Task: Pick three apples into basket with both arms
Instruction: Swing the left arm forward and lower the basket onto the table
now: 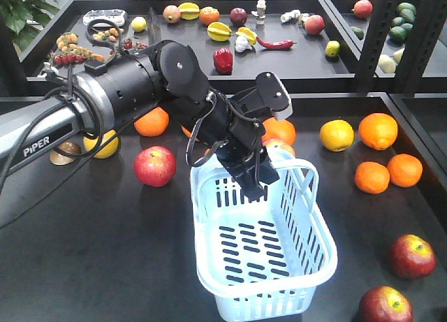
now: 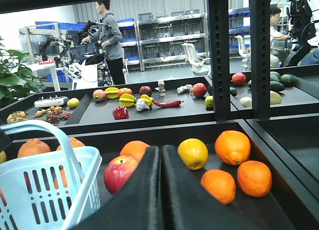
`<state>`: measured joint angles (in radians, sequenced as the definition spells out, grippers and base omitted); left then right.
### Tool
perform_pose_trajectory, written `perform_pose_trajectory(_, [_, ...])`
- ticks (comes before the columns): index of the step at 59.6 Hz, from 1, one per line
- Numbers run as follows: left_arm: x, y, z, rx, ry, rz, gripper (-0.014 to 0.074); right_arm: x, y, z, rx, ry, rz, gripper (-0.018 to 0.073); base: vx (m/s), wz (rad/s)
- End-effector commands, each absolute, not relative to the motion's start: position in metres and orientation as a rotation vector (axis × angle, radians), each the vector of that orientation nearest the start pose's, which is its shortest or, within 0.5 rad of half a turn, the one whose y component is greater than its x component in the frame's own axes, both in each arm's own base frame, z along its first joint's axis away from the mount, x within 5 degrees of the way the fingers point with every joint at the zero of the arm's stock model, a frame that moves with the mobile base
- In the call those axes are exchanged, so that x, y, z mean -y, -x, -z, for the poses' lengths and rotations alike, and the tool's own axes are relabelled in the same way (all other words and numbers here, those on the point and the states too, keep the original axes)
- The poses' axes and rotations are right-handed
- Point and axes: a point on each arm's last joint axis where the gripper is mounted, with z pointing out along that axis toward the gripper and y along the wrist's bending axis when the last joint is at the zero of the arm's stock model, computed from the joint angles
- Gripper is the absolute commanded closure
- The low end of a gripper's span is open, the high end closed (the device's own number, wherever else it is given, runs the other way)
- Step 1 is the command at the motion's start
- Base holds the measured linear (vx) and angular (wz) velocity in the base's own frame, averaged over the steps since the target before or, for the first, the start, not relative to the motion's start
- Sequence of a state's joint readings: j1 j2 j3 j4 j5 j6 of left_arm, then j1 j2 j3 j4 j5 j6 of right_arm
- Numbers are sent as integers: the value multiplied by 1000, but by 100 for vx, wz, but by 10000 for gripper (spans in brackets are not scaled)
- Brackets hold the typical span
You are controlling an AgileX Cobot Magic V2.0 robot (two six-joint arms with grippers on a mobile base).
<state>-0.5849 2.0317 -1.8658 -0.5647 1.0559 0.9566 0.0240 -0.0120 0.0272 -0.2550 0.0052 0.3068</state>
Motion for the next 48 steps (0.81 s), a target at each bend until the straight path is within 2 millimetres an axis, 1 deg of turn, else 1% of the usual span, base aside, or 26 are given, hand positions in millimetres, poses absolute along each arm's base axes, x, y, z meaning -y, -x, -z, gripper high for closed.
perform_pose_trajectory(1, [284,-350,-326,-1873,-1539,578,603,-3,-56,-206,-1440,-5,-66,564,0,0])
perform_pose_trajectory(22, [285,-354,-326,-1860,-1501,559,598,-3,-56,-206,-1440,-5,-66,564,0,0])
perform_pose_trajectory(30, [285,-354,-326,-1867,-1493,562,577,-3,-56,-206,-1440,-5,-66,564,0,0])
perform_pose_trajectory(40, [285,-355,-326,-1883,-1476,570,511,-3,-56,-206,-1440,-5,-66,564,0,0])
perform_pose_trajectory(48, [285,-355,-327,-1910,-1443,585,417,-3,-56,-206,-1440,-5,-66,564,0,0])
